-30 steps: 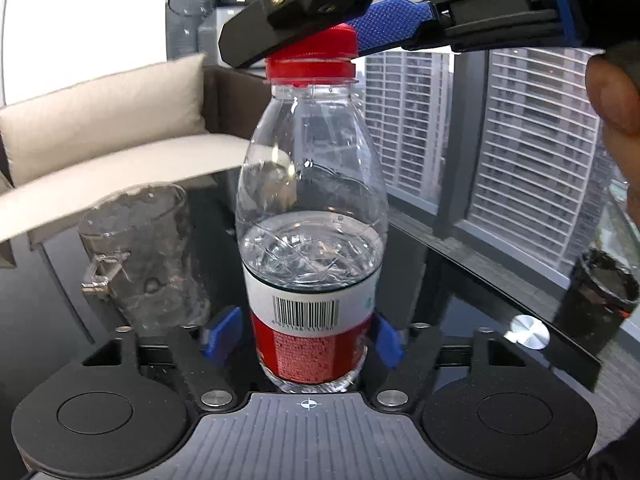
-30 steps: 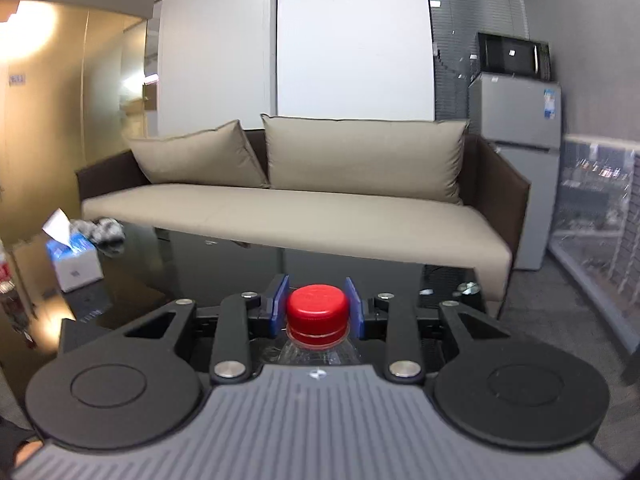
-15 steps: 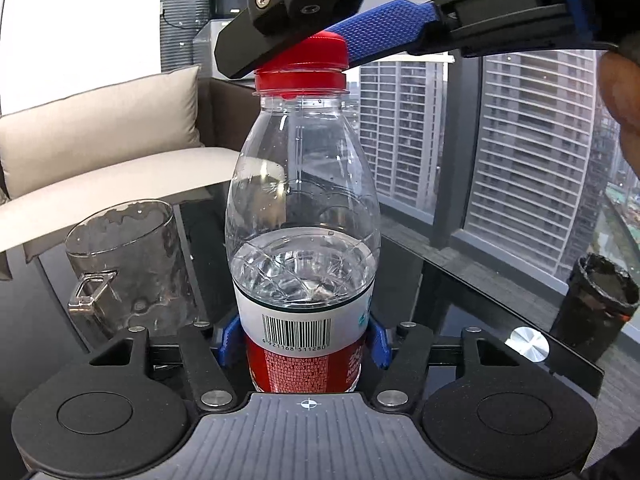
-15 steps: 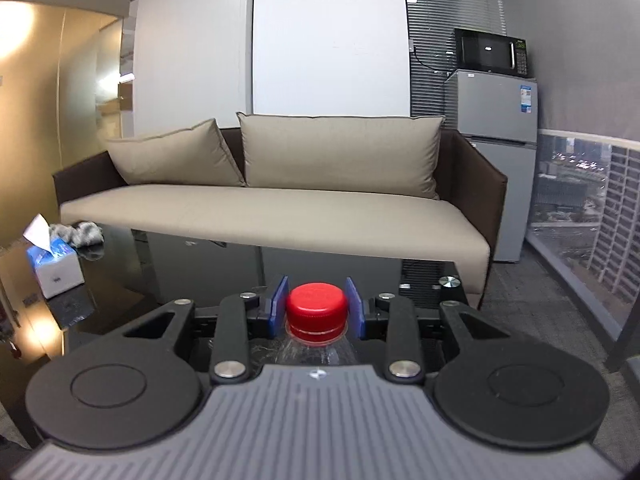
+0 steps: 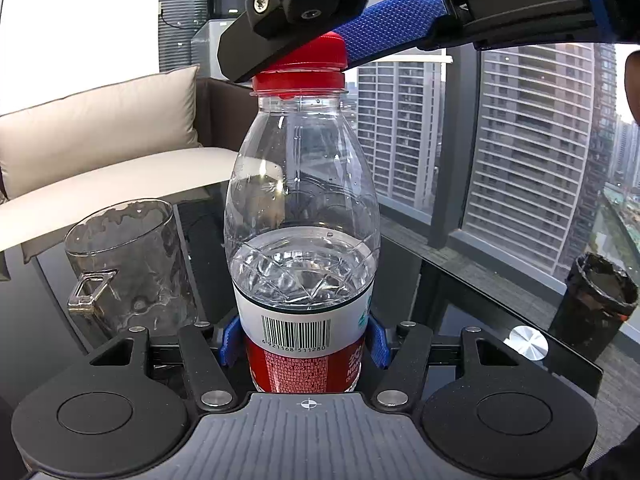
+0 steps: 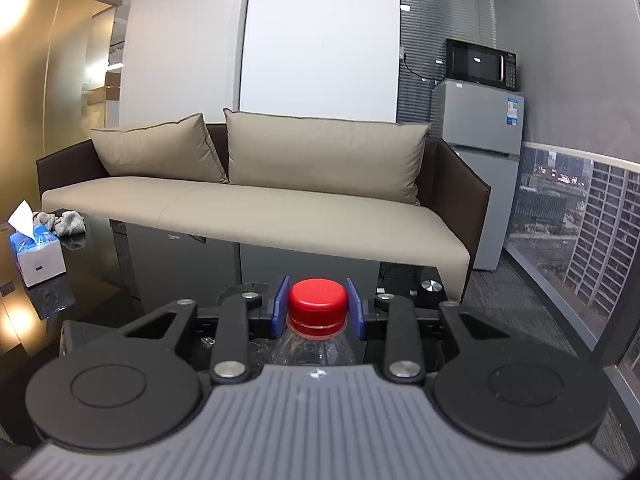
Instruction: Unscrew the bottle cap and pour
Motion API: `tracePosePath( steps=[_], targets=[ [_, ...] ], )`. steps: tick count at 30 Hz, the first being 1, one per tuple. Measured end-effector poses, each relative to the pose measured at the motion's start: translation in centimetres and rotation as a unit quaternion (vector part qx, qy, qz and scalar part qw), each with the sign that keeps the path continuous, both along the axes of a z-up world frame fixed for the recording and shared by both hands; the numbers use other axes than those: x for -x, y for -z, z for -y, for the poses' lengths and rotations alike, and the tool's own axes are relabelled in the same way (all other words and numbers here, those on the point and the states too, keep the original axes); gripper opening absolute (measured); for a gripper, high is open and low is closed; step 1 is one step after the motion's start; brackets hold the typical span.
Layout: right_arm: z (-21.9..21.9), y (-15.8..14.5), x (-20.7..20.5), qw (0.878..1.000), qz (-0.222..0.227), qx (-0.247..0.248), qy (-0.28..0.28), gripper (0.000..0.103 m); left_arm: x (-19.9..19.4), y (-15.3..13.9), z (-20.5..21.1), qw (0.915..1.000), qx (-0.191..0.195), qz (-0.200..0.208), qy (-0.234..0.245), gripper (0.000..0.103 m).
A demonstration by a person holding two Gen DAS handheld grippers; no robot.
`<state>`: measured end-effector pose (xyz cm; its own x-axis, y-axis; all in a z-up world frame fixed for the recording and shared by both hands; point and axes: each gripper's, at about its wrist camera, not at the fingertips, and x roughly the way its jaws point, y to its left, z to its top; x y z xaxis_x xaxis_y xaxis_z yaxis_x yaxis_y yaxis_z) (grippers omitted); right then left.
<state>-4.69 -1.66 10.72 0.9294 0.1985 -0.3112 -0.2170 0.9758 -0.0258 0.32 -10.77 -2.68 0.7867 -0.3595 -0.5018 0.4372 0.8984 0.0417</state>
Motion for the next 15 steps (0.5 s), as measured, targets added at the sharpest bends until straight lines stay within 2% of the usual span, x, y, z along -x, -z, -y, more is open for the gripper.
tracePosePath(
  steps=[10, 15],
  targets=[
    [3.4, 0.0, -0.9, 0.995, 0.004, -0.025, -0.101, 0.032, 0.0, 0.1, -0.5, 0.9999, 0.005, 0.002, 0.013, 0.055],
    [4.6, -0.2, -1.2, 0.992, -0.005, -0.045, -0.116, 0.033, 0.3, 0.1, -0.8, 0.9999, 0.002, 0.006, 0.011, 0.056]
  ],
)
